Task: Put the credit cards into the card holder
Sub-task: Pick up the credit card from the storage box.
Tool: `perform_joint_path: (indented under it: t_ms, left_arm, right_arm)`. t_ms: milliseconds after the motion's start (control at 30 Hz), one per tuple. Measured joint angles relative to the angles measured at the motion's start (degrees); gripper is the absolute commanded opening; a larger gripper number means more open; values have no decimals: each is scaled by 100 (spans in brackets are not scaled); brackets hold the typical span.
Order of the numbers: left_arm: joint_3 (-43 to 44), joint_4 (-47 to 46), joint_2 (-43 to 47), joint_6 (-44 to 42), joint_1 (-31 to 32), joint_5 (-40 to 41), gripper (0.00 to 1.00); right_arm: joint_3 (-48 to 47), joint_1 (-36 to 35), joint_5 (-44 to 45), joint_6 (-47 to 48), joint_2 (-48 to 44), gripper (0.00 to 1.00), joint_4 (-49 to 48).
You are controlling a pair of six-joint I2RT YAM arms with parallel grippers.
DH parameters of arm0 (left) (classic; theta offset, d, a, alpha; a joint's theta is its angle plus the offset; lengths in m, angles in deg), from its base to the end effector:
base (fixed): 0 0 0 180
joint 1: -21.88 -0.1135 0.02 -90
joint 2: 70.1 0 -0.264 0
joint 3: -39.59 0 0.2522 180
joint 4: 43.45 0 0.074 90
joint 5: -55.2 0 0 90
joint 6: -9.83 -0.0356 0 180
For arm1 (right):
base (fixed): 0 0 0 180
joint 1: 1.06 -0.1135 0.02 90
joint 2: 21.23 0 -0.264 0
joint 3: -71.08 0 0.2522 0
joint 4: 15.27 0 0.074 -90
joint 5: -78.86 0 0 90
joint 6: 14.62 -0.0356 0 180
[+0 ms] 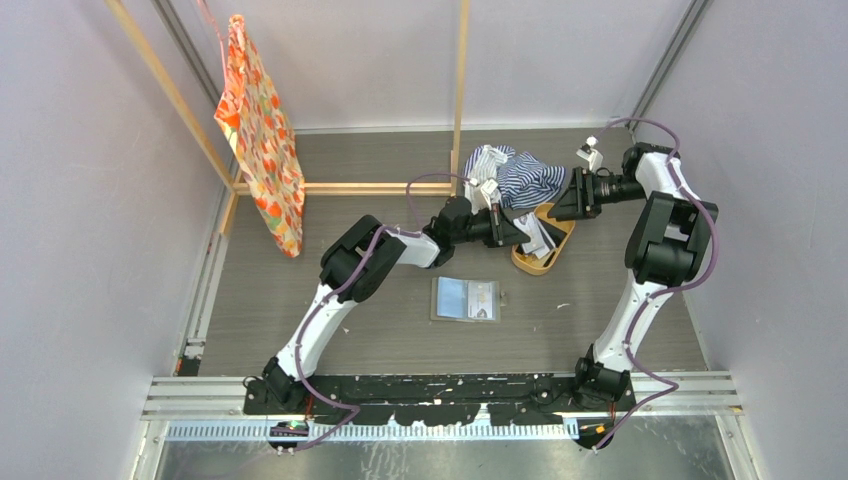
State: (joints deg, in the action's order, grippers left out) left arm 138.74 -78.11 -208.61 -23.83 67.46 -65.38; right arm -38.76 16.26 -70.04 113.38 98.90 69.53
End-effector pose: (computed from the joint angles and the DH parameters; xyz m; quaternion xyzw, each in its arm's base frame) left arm 0.3490 -0.3820 0.1199 0.1114 0.7231 -0.6298 0.2610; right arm 0.3837 -0.0877 0.2048 -0.1347 0.8597 0.4530 0.1938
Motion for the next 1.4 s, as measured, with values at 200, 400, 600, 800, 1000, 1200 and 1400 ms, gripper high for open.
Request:
perform_joint_path:
  t_ms: [200,400,600,800,1000,1200,1400]
  left_arm:
    - [-22,-616,0,22,-72,-229,0]
    - [157,-868,-20,162,-103,-382,0]
    - [579,-1036,-258,358,-107,-481,0]
    - [669,-1008,-463,457,-107,-509,0]
    - [811,-855,-577,474,-107,-466,0]
    - [833,-804,-581,472,-107,-455,0]
    - [833,-782,-581,466,-107,-457,0]
  right_arm:
    - [-133,4,-186,737,374,67,564]
    - [-691,4,-457,2004,809,66,1443]
    - [-728,0,-492,2667,876,65,1679]
    - [-723,-61,-531,2806,876,51,1759]
    - [-723,-79,-496,2800,876,43,1777]
    - [-726,-81,-393,2802,876,42,1775]
    - [-726,-81,-269,2806,876,37,1775]
